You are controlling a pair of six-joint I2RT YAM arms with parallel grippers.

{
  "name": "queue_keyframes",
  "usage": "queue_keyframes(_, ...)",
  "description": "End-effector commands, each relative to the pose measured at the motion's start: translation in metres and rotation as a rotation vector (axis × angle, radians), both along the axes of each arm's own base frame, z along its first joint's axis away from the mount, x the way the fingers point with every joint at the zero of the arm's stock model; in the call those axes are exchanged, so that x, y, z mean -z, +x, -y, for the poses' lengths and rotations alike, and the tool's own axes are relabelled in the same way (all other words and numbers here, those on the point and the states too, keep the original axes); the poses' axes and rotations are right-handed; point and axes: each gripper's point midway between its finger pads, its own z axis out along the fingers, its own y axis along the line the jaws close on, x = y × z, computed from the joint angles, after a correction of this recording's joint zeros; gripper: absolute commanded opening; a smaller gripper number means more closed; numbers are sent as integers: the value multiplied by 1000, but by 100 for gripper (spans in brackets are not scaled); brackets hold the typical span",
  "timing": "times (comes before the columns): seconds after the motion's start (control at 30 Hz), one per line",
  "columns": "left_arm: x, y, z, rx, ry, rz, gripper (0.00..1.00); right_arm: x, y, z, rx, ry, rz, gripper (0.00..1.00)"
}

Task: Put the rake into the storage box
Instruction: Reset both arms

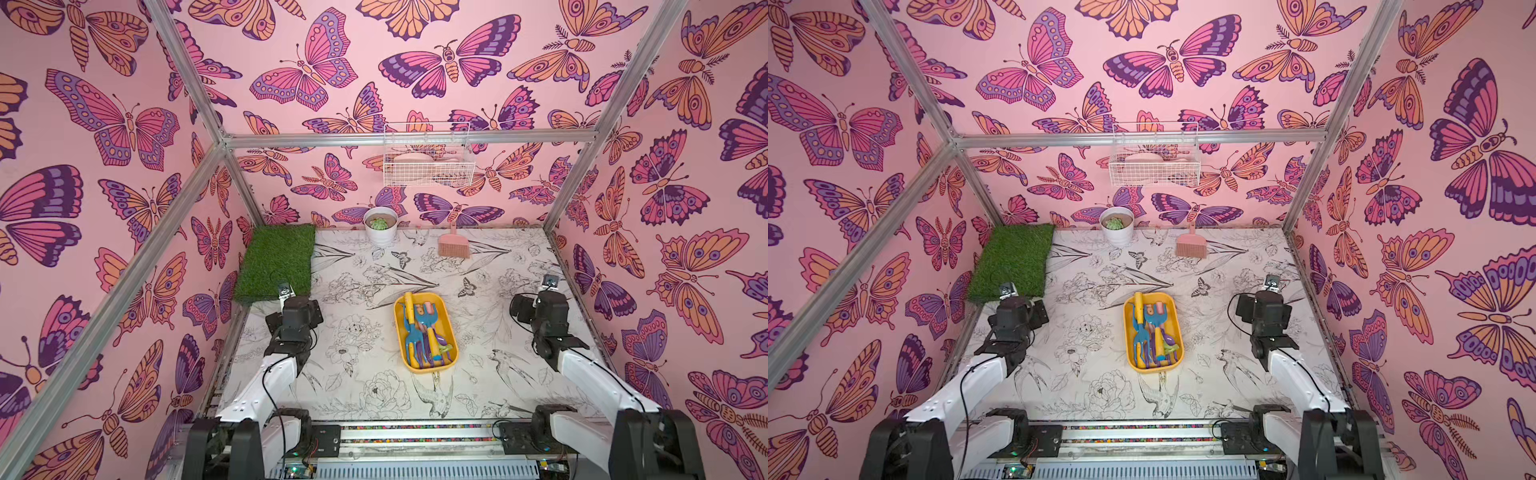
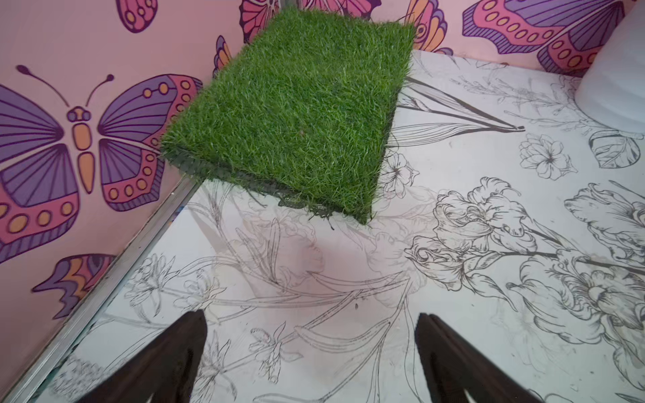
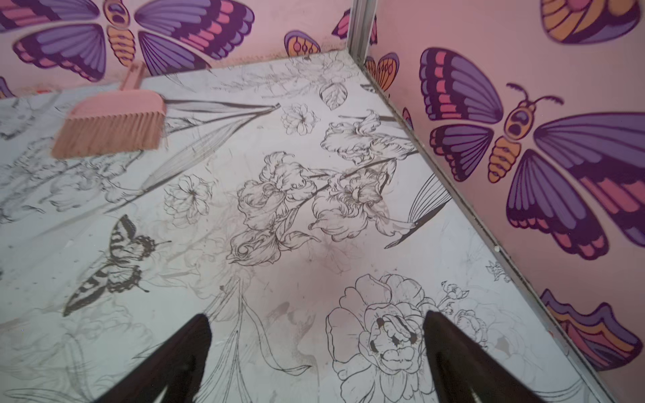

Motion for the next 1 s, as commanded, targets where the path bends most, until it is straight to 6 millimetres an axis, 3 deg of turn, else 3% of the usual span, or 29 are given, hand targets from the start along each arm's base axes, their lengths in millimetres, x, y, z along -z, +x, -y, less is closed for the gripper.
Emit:
queue_keyframes(0.0,-22,24,2,61,21,196,99,-14,25,-2,-25,-12,162,98)
queue_keyframes(0.07,-8,25,5,83,12,210,99,-13,35,-5,-45,-22,219,98)
queue_keyframes(0.1,-13,30,8,102,9,243,99,-11,39,-7,-64,-33,212,98)
queue_keyframes(0.13,0,37,12,131,17,206,99,-5,42,-8,-75,-26,189,98)
queue_keyframes(0.3,6,55,17,185,18,218,99,14,47,-18,-141,-20,195,98)
queue_keyframes(0.33,22,47,21,206,14,207,99,14,47,-20,-156,-20,194,98)
queue_keyframes(0.4,23,52,24,230,35,236,99,15,47,-20,-158,-18,178,99)
queue_keyframes(0.47,34,50,22,210,10,145,99,15,48,-20,-157,-15,179,99)
queue_keyframes(0.53,24,62,20,198,16,152,99,17,50,-18,-146,-7,162,98)
queue_keyframes(0.97,23,62,21,206,24,176,99,18,52,-11,-130,27,156,99)
